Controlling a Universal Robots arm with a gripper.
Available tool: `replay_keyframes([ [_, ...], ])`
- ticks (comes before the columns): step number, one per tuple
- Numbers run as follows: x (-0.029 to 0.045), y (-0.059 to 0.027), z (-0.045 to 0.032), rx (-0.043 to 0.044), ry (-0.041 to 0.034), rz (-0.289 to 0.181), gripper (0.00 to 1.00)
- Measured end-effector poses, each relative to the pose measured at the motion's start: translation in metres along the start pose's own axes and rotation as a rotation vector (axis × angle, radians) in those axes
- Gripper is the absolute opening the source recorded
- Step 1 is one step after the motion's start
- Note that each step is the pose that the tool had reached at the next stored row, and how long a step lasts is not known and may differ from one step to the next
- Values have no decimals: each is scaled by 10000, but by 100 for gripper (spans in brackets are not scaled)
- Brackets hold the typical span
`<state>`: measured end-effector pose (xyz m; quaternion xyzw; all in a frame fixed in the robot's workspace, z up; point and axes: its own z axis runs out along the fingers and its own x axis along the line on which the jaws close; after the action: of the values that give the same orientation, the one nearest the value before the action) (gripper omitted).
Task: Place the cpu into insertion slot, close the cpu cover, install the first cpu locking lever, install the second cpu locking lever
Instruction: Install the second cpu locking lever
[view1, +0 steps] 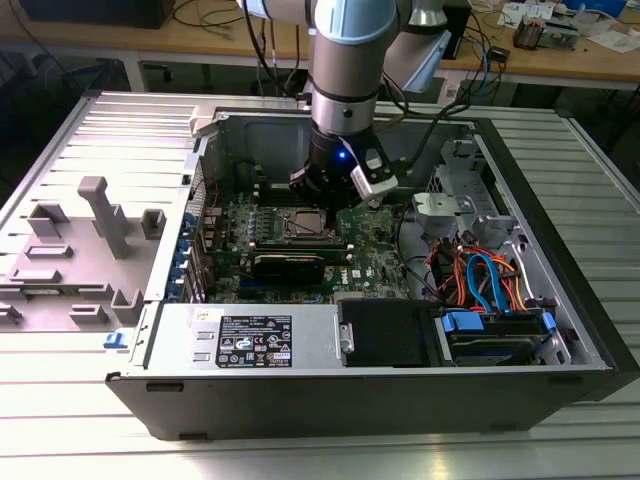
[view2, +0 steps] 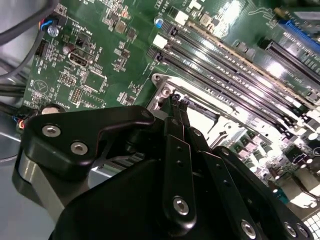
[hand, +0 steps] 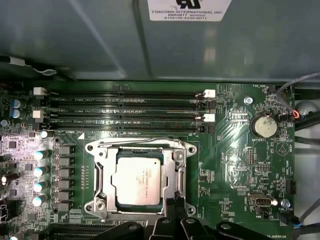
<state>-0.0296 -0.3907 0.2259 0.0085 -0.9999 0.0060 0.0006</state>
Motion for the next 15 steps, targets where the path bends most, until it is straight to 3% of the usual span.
replay_keyframes([
  [6,1,-58,-57,-2,32,7,11],
  [10,3,-202,-55,-2,32,7,11],
  [15,7,-231,-55,-1,33,6,11],
])
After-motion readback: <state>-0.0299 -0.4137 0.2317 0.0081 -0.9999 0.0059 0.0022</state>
